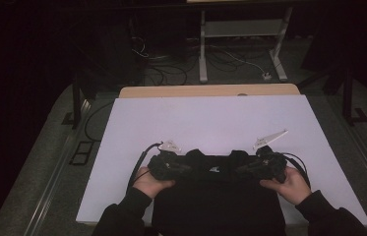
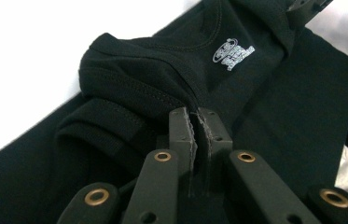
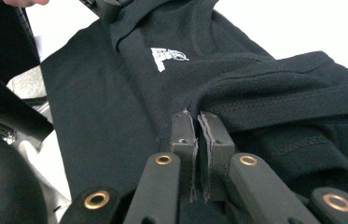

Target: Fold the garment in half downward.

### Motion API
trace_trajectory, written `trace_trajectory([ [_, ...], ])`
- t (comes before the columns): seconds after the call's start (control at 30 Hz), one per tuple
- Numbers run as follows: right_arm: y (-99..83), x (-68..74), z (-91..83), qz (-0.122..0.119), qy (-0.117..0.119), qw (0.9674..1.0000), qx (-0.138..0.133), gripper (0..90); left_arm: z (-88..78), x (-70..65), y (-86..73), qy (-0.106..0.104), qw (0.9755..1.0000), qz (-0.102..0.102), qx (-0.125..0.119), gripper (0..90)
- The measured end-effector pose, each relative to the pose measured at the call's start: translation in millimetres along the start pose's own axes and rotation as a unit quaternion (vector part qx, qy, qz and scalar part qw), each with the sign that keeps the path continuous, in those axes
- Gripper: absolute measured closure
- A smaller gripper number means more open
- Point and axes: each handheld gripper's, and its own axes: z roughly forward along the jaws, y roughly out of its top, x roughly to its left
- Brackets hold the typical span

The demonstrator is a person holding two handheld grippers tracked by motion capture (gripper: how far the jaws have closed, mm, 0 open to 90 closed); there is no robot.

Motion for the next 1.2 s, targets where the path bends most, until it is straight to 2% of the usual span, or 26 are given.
trace_trajectory([
  [0.37, -8.6, 5.0, 7.0, 0.003, 0.02, 0.9994, 0.028, 83.7, 1.8, -5.6, -6.2, -0.007, 0.9999, 0.002, 0.014, 83.8],
  [0.77, -17.4, 10.3, 7.5, 0.001, 0.039, 0.9983, 0.042, 83.5, 2.8, -15.2, -14.7, -0.018, 0.9992, 0.009, 0.036, 83.7],
  [0.87, -20.0, 11.5, 7.9, 0.004, 0.042, 0.9979, 0.05, 83.4, 5.4, -18.9, -16.8, -0.016, 0.9992, 0.005, 0.035, 83.6],
  [0.9, -21.0, 11.6, 8.4, 0.0, 0.042, 0.9979, 0.049, 83.4, 5.2, -18.7, -17.0, -0.017, 0.9989, 0.012, 0.042, 83.6],
  [0.93, -21.4, 12.4, 8.1, 0.005, 0.044, 0.9977, 0.051, 83.4, 6.1, -20.2, -17.6, -0.017, 0.9991, 0.007, 0.038, 83.6],
  [0.97, -22.0, 12.7, 8.1, 0.003, 0.044, 0.9977, 0.051, 83.4, 5.7, -20.5, -17.9, -0.017, 0.9989, 0.011, 0.043, 83.6],
  [1.0, -22.6, 12.8, 8.1, -0.001, 0.043, 0.9978, 0.051, 83.4, 6.4, -22.4, -18.5, -0.017, 0.9991, 0.006, 0.038, 83.6],
  [1.2, -26.8, 15.8, 7.4, 0.003, 0.045, 0.9975, 0.054, 83.2, 7.6, -27.4, -21.4, -0.022, 0.9981, 0.018, 0.054, 83.4],
])
